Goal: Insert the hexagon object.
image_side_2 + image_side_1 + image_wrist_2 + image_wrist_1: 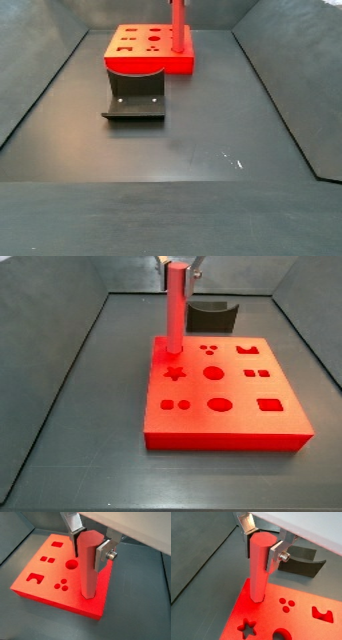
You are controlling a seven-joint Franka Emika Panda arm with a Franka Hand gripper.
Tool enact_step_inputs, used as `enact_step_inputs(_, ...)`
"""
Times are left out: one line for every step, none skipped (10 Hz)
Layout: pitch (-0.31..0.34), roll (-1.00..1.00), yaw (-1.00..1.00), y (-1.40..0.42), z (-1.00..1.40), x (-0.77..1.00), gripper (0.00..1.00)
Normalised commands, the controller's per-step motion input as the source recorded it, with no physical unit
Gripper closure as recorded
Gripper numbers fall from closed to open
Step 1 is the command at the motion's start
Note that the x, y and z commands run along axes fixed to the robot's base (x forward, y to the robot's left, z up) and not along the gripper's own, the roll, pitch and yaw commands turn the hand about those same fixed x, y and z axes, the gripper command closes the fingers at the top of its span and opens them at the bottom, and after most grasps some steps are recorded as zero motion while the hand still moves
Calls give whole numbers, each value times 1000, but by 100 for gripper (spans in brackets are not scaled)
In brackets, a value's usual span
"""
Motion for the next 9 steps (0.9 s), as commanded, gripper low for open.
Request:
enact_step_inputs(-217,53,69,0,-431,0,100)
enact_step_inputs(-190,80,89,0,-486,0,100)
enact_step_inputs(-139,86,97,0,-517,46,100)
enact_step_inputs(-160,86,60,0,-551,66,100)
enact_step_inputs(-170,96,43,0,-551,49,100)
enact_step_inputs(-140,76,17,0,-531,63,100)
enact_step_inputs(-53,30,0,0,-406,103,100)
enact_step_inputs(0,0,-9,0,0,20,100)
enact_step_inputs(0,0,0,0,0,0,100)
